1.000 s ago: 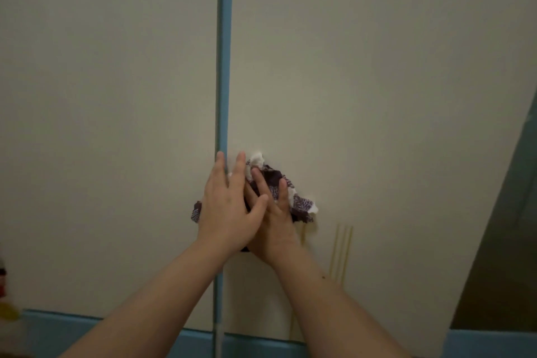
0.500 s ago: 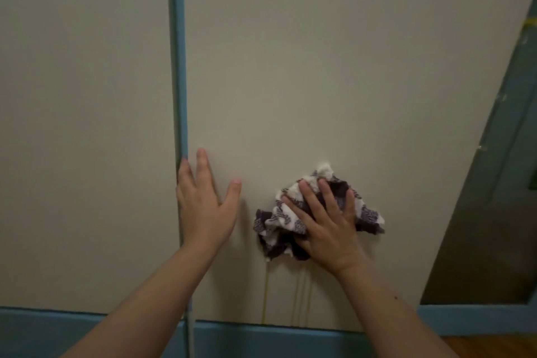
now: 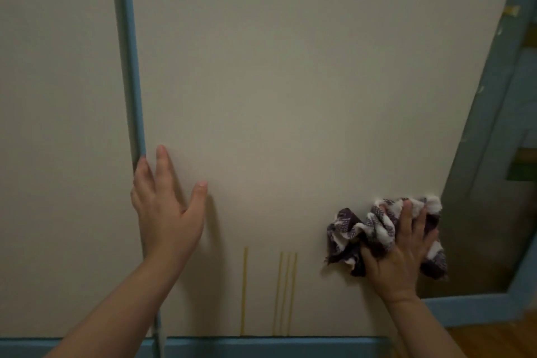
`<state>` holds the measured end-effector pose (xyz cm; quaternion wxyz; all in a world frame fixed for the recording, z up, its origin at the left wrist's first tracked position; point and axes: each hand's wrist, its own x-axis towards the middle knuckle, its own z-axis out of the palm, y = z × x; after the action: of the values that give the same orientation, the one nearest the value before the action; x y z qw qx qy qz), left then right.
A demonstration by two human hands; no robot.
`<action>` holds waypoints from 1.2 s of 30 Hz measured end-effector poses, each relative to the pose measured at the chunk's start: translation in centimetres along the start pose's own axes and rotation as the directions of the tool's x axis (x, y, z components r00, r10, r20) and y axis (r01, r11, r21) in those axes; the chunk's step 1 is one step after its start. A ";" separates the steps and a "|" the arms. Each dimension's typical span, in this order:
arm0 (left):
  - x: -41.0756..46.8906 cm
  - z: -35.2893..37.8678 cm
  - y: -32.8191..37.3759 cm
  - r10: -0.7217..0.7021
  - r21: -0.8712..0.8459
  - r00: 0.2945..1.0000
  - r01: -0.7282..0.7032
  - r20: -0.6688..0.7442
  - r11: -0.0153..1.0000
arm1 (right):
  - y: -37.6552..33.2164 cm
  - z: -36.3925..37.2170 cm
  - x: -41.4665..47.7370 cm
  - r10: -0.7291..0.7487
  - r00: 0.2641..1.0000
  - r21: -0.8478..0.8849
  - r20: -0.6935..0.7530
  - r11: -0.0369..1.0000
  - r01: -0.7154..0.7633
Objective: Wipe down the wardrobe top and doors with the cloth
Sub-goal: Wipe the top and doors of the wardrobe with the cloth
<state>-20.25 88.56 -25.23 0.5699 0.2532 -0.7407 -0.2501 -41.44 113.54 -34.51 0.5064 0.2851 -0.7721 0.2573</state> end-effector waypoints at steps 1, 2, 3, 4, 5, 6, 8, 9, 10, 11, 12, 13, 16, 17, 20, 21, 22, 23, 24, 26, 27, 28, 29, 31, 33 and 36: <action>-0.1 0.1 0.0 0.000 -0.005 1.000 0.000 -0.005 1.000 | 0.3 0.2 -1.1 0.029 0.999 0.004 0.025 1.000 -0.029; -0.1 0.2 0.1 -0.001 -0.011 1.000 0.001 -0.011 1.000 | 0.5 0.3 -1.9 0.048 0.998 0.004 0.044 0.999 -0.048; -0.2 0.2 0.1 -0.001 -0.017 1.000 0.000 -0.013 1.000 | 0.6 0.5 -2.5 0.056 0.997 0.005 0.054 0.998 -0.056; -0.3 0.2 0.1 0.000 -0.020 1.000 0.000 -0.009 1.000 | 0.6 0.5 -2.9 0.060 0.997 0.011 0.057 0.998 -0.061; -0.4 0.2 0.0 0.007 -0.018 1.000 -0.007 -0.002 1.000 | 0.4 0.5 -3.2 0.065 0.997 0.021 0.048 0.998 -0.066; -0.4 0.1 0.0 0.020 -0.014 1.000 -0.020 0.005 1.000 | 0.1 0.4 -3.3 0.074 0.997 0.039 0.035 0.996 -0.076; -0.5 0.0 -0.2 0.054 -0.001 0.998 -0.054 0.017 0.999 | -0.8 0.5 -3.3 0.108 0.994 0.090 0.022 0.990 -0.110; -0.5 -0.1 -0.3 0.062 0.001 0.998 -0.062 0.021 0.998 | -1.2 0.6 -3.3 0.110 0.994 0.102 0.023 0.988 -0.112; -0.5 -0.1 -0.3 0.064 -0.001 0.998 -0.064 0.023 0.998 | -1.7 0.9 -3.3 0.091 0.996 0.095 0.021 0.991 -0.092; -0.5 -0.1 -0.3 0.064 -0.003 0.998 -0.064 0.025 0.998 | -2.2 1.3 -3.5 0.053 0.998 0.077 0.019 0.996 -0.054; -0.5 -0.2 -0.5 0.064 -0.004 0.998 -0.064 0.027 0.998 | -2.9 1.9 -3.7 0.012 1.000 0.059 0.021 0.998 -0.013; -0.5 -0.3 -0.4 0.067 -0.008 0.997 -0.067 0.032 0.998 | -3.7 2.4 -3.9 -0.017 1.000 0.042 0.017 0.999 0.017; -0.6 -0.6 -0.6 0.076 -0.014 0.996 -0.075 0.051 0.997 | -6.8 3.5 -4.2 -0.038 0.999 0.028 -0.004 0.999 0.039; -0.7 -0.6 -0.6 0.079 -0.015 0.995 -0.078 0.059 0.997 | -7.8 3.8 -4.2 -0.041 0.999 0.027 -0.010 0.999 0.041; -0.9 -1.0 -0.9 0.108 -0.020 0.990 -0.106 0.090 0.994 | -10.7 4.4 -4.3 -0.087 0.996 0.013 -0.016 0.996 0.087; -0.9 -1.1 -1.2 0.122 -0.027 0.988 -0.120 0.098 0.992 | -11.7 4.7 -4.3 -0.109 0.994 0.001 -0.018 0.994 0.109; -1.0 -1.2 -1.4 0.138 -0.038 0.984 -0.135 0.108 0.990 | -12.6 4.8 -4.3 -0.128 0.992 -0.012 -0.019 0.992 0.127; -1.2 -1.3 -1.7 0.156 -0.051 0.981 -0.151 0.120 0.987 | -13.6 5.0 -4.2 -0.146 0.989 -0.021 -0.018 0.989 0.146; -1.3 -1.5 -2.0 0.172 -0.065 0.976 -0.164 0.132 0.984 | -14.7 5.3 -4.2 -0.166 0.986 -0.028 -0.020 0.986 0.165; -1.9 -1.7 -2.8 0.185 -0.097 0.971 -0.172 0.152 0.980 | -17.0 5.8 -4.2 -0.206 0.978 -0.035 -0.026 0.978 0.205; -2.2 -1.8 -3.1 0.178 -0.113 0.971 -0.162 0.157 0.980 | -18.1 6.1 -4.2 -0.228 0.973 -0.036 -0.036 0.973 0.226; -2.6 -2.0 -3.5 0.165 -0.129 0.973 -0.145 0.161 0.981 | -19.4 6.4 -4.2 -0.250 0.967 -0.032 -0.052 0.968 0.249; -2.9 -2.3 -4.1 0.156 -0.139 0.974 -0.134 0.162 0.981 | -20.8 6.8 -4.2 -0.275 0.959 -0.022 -0.071 0.961 0.274; -3.4 -2.7 -4.7 0.162 -0.158 0.971 -0.135 0.175 0.978 | -23.0 7.3 -4.0 -0.313 0.944 -0.011 -0.103 0.950 0.313; -3.8 -3.0 -5.5 0.159 -0.157 0.969 -0.130 0.189 0.979 | -25.1 7.8 -4.0 -0.332 0.936 0.017 -0.116 0.942 0.337; -4.5 -3.0 -6.1 0.137 -0.158 0.970 -0.106 0.200 0.982 | -27.2 8.4 -4.4 -0.356 0.928 0.030 -0.105 0.932 0.361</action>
<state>-15.75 86.73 -31.85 0.5198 0.1367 -0.7905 -0.2937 -26.23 89.40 -38.61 0.5749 0.4208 -0.6747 0.1930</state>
